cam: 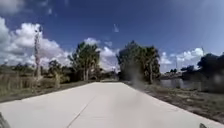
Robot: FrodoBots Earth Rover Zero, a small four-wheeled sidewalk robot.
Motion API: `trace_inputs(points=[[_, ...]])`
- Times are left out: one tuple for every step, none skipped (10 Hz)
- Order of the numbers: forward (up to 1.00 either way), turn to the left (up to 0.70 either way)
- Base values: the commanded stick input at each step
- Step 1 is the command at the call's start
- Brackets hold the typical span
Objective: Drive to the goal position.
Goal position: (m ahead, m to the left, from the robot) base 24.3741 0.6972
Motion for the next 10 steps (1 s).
trace_inputs(points=[[0.70,0.00],[0.70,0.00],[0.70,0.00],[0.70,0.00],[0.70,-0.02],[0.70,-0.13],[0.70,-0.14],[0.70,-0.14],[0.70,0.00],[0.70,0.00]])
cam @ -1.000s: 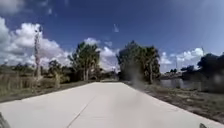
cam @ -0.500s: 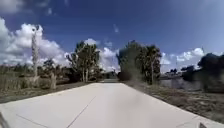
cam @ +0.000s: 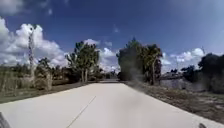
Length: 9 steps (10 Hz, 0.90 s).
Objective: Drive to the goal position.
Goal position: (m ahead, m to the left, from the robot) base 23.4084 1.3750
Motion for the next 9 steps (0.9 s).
trace_inputs(points=[[0.70,0.00],[0.70,0.00],[0.70,0.00],[0.70,0.00],[0.70,-0.12],[0.70,-0.13],[0.70,-0.04],[0.70,0.00],[0.70,0.00]])
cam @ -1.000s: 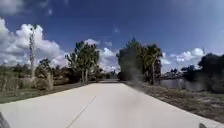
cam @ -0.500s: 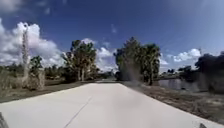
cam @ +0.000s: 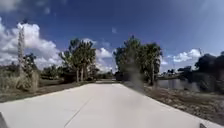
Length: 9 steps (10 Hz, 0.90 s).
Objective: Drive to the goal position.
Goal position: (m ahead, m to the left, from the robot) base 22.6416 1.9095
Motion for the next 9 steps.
trace_inputs(points=[[0.70,0.00],[0.70,0.00],[0.70,0.00],[0.70,0.00],[0.70,0.00],[0.70,0.00],[0.70,0.00],[0.70,0.00],[0.70,0.00]])
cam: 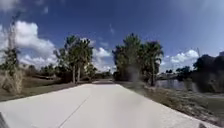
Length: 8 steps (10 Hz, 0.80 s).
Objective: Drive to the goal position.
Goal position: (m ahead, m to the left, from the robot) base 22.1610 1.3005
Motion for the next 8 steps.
trace_inputs(points=[[0.70,0.00],[0.70,0.00],[0.70,0.00],[0.70,0.00],[0.70,0.02],[0.70,0.08],[0.70,0.14],[0.70,0.13]])
